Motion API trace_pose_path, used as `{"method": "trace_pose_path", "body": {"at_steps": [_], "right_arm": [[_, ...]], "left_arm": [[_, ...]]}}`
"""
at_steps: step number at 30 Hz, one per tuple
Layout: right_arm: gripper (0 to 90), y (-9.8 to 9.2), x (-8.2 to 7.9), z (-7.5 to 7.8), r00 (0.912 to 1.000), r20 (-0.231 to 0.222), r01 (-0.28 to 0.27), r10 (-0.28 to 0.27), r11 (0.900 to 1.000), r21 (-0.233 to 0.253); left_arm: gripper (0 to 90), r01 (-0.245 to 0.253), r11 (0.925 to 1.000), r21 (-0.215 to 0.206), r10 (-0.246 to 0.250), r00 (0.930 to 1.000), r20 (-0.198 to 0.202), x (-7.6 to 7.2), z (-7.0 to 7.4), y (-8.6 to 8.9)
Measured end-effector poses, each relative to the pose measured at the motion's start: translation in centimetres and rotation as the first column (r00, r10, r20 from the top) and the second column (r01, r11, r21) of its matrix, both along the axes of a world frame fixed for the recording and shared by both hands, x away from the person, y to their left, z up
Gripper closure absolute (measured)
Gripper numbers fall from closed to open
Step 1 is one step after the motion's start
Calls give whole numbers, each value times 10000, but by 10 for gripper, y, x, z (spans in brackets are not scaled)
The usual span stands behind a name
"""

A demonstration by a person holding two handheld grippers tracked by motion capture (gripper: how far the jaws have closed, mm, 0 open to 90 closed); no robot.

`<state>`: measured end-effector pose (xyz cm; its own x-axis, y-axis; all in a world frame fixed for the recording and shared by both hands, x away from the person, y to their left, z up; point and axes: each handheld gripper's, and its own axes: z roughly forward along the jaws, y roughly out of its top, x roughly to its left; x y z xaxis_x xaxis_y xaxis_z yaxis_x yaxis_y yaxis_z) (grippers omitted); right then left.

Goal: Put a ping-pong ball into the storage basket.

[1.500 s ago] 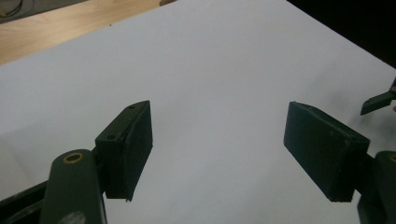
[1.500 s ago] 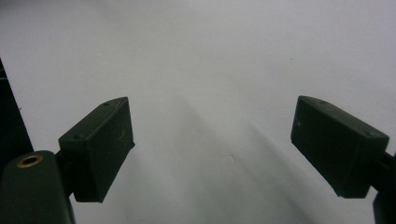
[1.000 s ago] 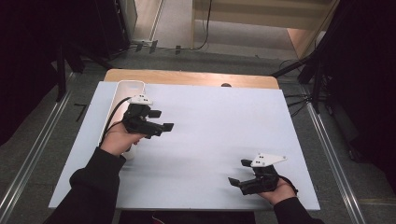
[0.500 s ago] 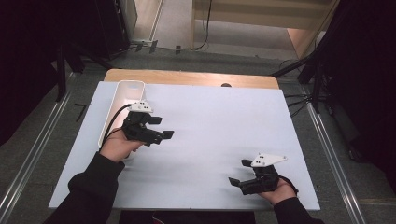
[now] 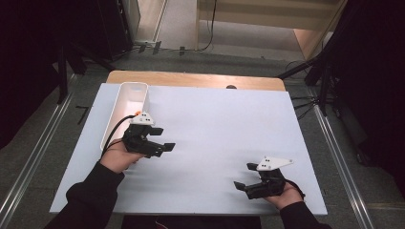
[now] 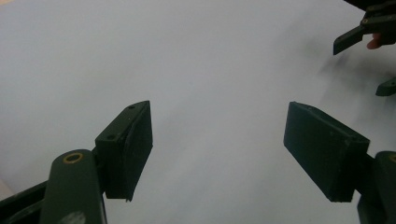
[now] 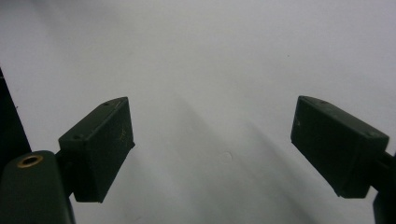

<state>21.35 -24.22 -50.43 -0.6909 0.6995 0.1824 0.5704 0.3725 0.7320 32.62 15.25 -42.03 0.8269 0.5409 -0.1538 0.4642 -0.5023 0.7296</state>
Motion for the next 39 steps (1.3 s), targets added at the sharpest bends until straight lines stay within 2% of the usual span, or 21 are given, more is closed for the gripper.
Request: {"method": "trace_pose_path", "body": {"at_steps": [10,12,15,19,26,32,39], "right_arm": [[117,0,0,0,10000,-6,0,0,10000,-15],[117,0,0,0,10000,-10,3,-3,10000,-16],[117,0,0,0,10000,-4,-3,3,10000,-26],[117,0,0,0,10000,-23,6,-6,10000,-38],[117,0,0,0,10000,-80,57,-58,10000,-77],[117,0,0,-1,10000,-80,49,-50,9999,-97],[117,0,0,-1,9999,-87,51,-52,10000,-83]], "left_arm": [[242,71,10000,58,-71,10000,44,-6,-6,4],[242,35,10000,82,-37,9999,169,-9,-8,4],[242,48,10000,-28,-48,9998,199,-13,-10,5],[242,180,9998,125,-183,9997,189,-18,-13,6],[242,258,9997,-42,-256,9990,368,-27,-18,8],[241,493,9988,12,-494,9986,182,-34,-24,9],[242,777,9969,119,-779,9968,193,-41,-31,14]]}}
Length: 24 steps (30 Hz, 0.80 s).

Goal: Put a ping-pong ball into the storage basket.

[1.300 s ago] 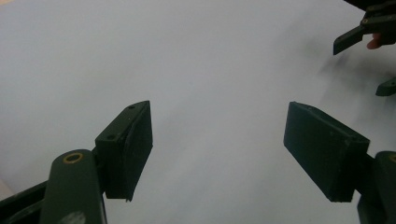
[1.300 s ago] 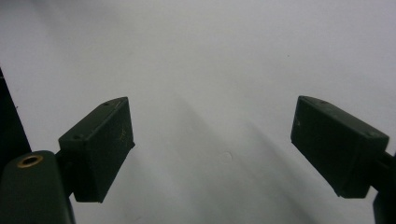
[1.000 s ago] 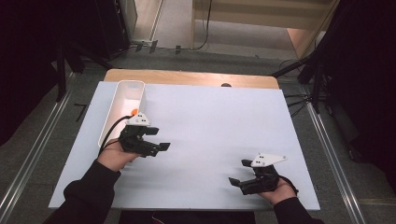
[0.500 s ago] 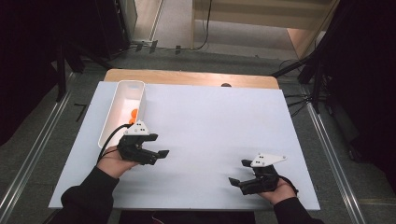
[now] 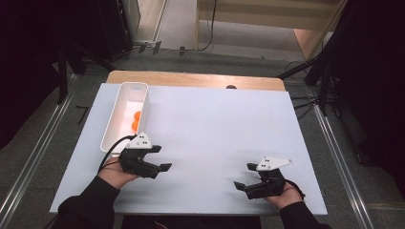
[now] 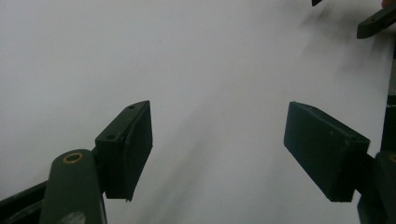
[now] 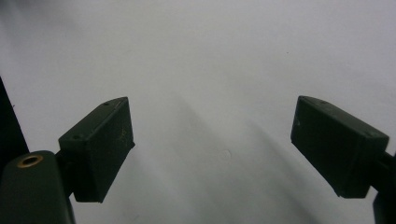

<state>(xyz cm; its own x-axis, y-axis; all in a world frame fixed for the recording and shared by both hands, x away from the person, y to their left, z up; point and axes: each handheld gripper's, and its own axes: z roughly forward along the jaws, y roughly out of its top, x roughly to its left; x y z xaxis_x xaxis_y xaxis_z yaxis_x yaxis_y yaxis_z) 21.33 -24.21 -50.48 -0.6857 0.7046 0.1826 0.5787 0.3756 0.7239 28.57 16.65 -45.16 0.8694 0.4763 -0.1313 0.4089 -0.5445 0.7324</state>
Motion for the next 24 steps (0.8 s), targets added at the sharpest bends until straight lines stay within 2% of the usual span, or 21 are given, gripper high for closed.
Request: {"method": "trace_pose_path", "body": {"at_steps": [7,14,24], "right_arm": [[117,0,0,-1,10000,9,3,-3,10000,-17],[116,0,0,-1,10000,-3,39,-39,10000,-44],[117,0,0,-1,10000,-36,89,-90,9999,-61]], "left_arm": [[242,148,9997,172,-145,9998,-151,-6,-8,3],[242,212,9998,57,-211,9994,-281,-10,-14,10],[242,238,9996,151,-232,9990,-369,-15,-19,15]]}}
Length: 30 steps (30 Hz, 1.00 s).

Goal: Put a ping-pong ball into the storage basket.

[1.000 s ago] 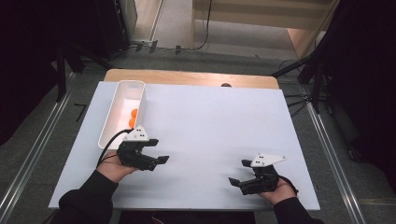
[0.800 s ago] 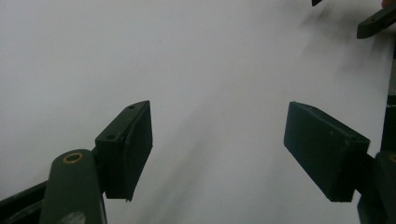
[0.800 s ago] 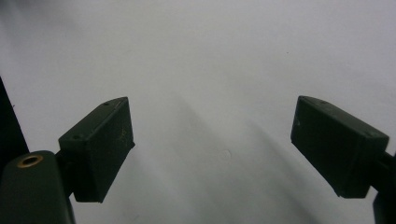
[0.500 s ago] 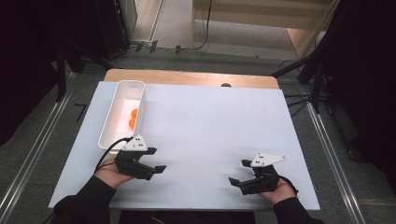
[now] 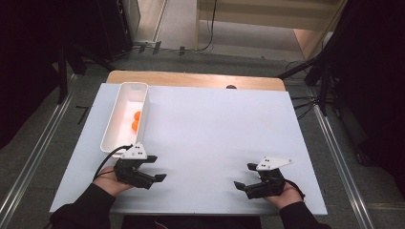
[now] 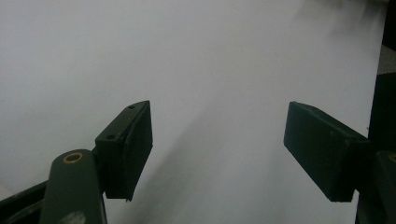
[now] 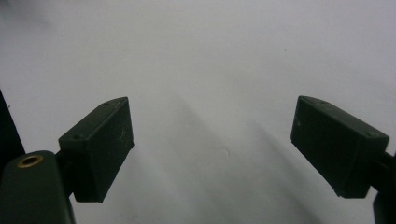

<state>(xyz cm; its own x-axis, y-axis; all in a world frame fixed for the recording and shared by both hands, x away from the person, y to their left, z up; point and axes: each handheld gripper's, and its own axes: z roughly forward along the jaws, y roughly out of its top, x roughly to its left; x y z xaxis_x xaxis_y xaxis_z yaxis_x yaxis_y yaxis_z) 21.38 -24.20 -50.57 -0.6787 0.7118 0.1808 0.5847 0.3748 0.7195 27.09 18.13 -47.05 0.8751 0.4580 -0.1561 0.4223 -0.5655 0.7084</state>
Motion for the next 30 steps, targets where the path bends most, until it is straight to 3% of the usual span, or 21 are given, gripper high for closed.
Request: {"method": "trace_pose_path", "body": {"at_steps": [30], "right_arm": [[117,0,0,-1,10000,-16,-8,8,10000,-65]], "left_arm": [[242,42,9995,306,-40,10000,-66,-5,-5,4]]}}
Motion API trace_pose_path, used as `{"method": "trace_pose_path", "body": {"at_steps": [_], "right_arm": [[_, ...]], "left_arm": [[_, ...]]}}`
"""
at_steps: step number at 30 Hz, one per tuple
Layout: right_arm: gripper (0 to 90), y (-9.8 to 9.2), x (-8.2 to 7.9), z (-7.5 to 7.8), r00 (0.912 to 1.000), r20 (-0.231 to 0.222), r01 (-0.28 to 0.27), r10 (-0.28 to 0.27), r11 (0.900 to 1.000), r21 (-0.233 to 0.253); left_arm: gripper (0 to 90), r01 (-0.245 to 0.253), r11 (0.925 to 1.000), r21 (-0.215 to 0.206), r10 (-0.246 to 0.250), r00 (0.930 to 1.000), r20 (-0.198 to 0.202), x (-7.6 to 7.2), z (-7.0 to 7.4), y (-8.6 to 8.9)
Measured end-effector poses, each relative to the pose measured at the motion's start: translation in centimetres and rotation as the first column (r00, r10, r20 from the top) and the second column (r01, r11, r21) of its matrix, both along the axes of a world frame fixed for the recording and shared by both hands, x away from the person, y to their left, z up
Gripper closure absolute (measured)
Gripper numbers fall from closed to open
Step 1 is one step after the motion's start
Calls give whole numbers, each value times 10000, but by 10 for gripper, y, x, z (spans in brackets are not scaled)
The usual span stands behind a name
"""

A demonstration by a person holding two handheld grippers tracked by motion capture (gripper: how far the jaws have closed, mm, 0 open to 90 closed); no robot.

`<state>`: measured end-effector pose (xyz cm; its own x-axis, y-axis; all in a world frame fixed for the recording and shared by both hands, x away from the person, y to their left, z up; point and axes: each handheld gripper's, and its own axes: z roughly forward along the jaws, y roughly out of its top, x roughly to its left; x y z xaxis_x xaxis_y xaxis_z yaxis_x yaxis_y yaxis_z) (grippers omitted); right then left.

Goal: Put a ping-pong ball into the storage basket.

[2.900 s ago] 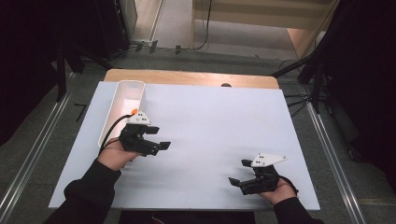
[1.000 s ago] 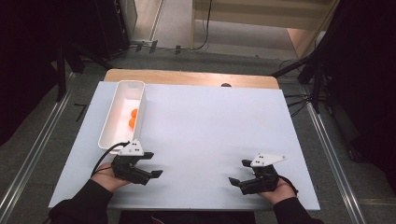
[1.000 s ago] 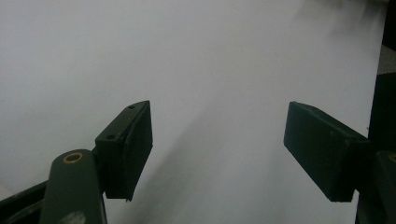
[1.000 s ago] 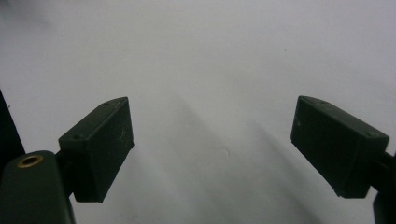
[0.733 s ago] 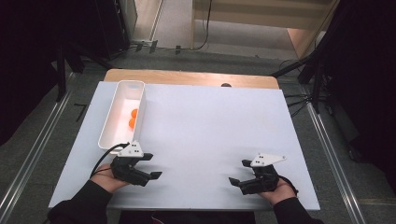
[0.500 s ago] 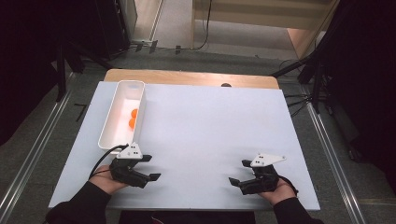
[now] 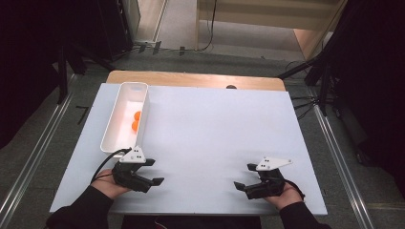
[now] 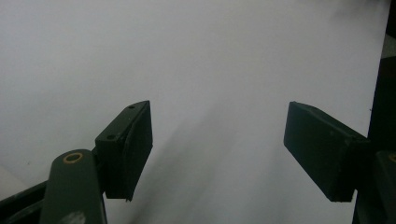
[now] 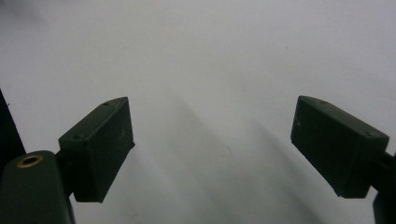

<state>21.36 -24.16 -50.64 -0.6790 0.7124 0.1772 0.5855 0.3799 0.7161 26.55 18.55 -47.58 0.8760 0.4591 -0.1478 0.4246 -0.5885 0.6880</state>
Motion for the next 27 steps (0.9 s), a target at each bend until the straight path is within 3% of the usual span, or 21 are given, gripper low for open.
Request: {"method": "trace_pose_path", "body": {"at_steps": [27], "right_arm": [[117,0,0,-1,10000,29,-61,61,10000,-24]], "left_arm": [[242,76,9999,80,-76,10000,-33,0,-1,0]]}}
